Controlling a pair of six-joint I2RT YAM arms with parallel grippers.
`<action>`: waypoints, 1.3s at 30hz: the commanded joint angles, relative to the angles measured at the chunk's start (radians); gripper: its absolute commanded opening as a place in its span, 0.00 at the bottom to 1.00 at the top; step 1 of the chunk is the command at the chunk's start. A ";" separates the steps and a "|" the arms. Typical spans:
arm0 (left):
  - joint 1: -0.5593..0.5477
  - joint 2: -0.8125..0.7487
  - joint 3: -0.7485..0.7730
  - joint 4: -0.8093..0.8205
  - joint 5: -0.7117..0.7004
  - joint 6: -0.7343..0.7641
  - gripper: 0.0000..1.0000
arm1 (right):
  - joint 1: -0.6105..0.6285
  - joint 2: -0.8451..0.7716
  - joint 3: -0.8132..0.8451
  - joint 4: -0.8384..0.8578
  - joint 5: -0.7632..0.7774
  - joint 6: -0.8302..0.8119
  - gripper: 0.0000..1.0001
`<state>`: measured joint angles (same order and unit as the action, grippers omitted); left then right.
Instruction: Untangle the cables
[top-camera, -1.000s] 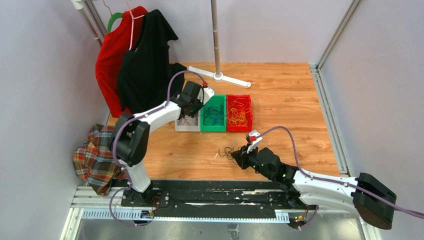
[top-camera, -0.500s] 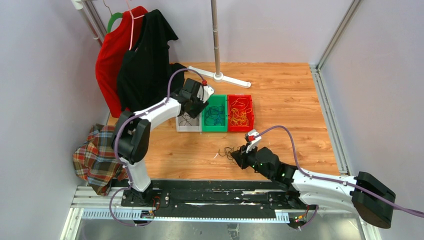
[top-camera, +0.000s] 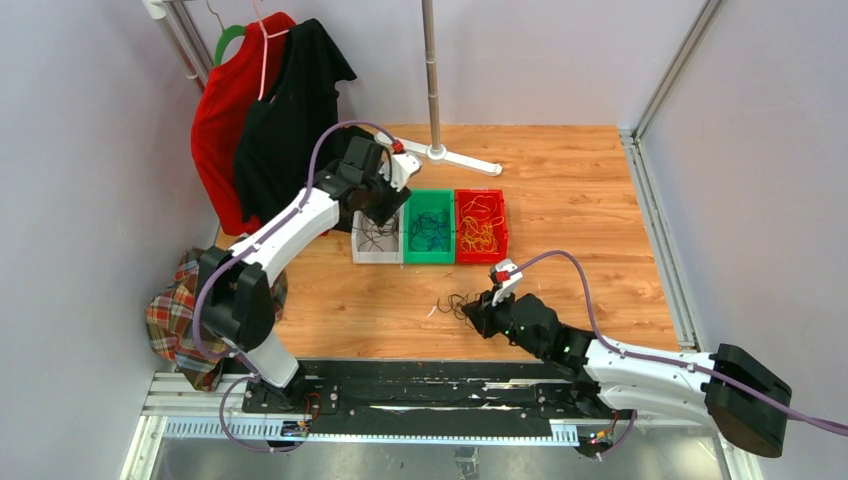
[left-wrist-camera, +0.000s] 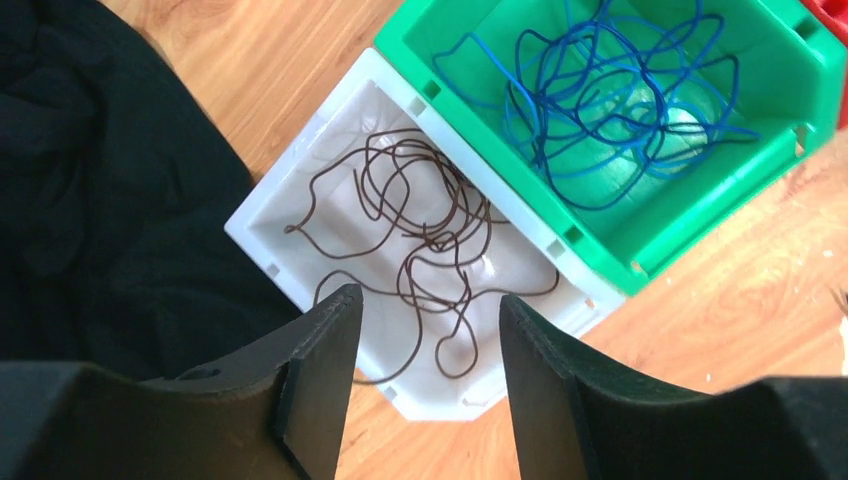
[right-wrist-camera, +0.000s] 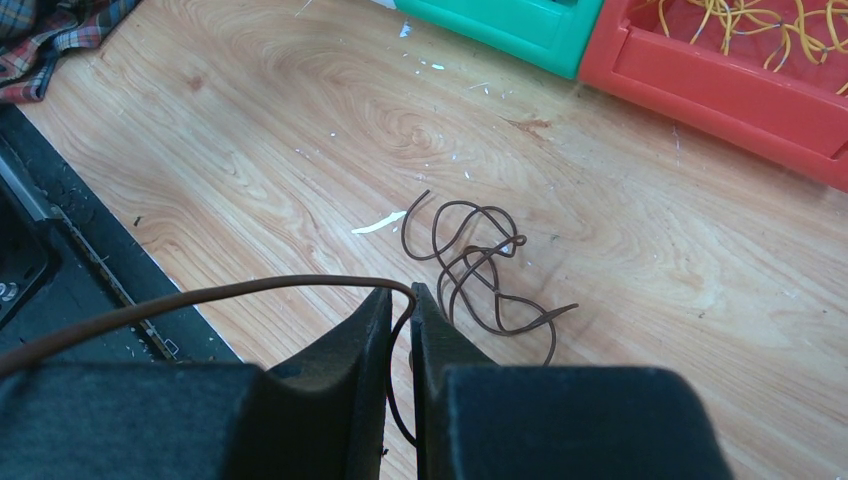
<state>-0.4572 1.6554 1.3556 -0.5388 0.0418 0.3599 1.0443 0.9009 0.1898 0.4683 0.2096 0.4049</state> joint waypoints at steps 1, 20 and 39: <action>0.024 -0.092 -0.001 -0.100 0.119 0.027 0.55 | -0.004 -0.013 0.034 -0.012 0.002 -0.001 0.12; -0.245 -0.096 -0.099 -0.188 0.661 0.095 0.65 | -0.079 -0.224 0.107 -0.144 -0.217 0.065 0.29; -0.282 0.038 -0.105 -0.035 0.726 0.097 0.66 | -0.239 -0.391 0.140 -0.542 -0.236 0.096 0.35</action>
<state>-0.7109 1.7313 1.2636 -0.5690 0.7097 0.3748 0.8234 0.5434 0.2947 0.0845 -0.1085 0.5373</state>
